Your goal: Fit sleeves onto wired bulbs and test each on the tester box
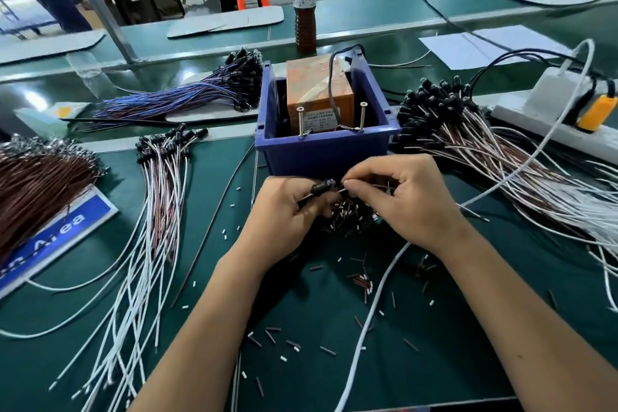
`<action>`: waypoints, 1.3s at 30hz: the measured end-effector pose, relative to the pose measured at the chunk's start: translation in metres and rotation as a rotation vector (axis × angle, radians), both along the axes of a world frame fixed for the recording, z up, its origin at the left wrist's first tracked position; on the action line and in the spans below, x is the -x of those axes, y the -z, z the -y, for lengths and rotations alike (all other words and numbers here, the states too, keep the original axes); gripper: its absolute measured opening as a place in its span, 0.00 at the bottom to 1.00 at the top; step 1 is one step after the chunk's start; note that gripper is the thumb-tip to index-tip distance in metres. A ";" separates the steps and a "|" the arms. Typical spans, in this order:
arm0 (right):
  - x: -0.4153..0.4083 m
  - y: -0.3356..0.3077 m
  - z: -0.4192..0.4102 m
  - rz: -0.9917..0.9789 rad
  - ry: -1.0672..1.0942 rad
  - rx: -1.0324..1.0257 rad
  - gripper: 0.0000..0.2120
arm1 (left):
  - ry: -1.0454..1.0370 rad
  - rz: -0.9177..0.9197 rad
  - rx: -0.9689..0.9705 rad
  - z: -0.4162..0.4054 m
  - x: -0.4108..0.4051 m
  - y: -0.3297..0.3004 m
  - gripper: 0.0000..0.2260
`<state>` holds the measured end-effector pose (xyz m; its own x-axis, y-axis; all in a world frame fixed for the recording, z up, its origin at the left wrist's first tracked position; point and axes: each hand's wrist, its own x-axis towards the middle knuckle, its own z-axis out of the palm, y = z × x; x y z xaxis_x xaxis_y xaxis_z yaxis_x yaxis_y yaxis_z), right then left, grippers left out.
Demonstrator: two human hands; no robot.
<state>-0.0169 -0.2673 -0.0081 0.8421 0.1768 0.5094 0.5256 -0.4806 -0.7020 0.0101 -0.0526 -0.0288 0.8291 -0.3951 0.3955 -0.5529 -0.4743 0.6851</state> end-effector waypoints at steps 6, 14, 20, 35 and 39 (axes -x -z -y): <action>-0.001 0.002 0.002 -0.074 0.026 -0.133 0.04 | -0.007 -0.050 0.024 -0.005 0.000 -0.003 0.12; 0.000 -0.008 0.029 -0.349 -0.144 -0.261 0.09 | -0.037 -0.187 0.212 -0.011 0.004 -0.003 0.11; 0.006 -0.018 0.060 -0.537 -0.492 -0.360 0.08 | -0.074 -0.218 0.302 -0.014 0.001 -0.005 0.09; 0.011 -0.009 0.000 -0.722 -0.667 -0.417 0.17 | 0.250 -0.421 0.681 -0.012 0.011 -0.022 0.11; 0.014 -0.006 -0.016 -0.745 -0.645 -0.200 0.16 | 0.352 -0.511 0.668 -0.011 0.012 -0.023 0.12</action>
<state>-0.0305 -0.2515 -0.0026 0.7320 0.6803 -0.0377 0.0382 -0.0962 -0.9946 -0.0017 -0.0415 -0.0056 0.8411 -0.4791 0.2512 -0.1446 0.2483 0.9578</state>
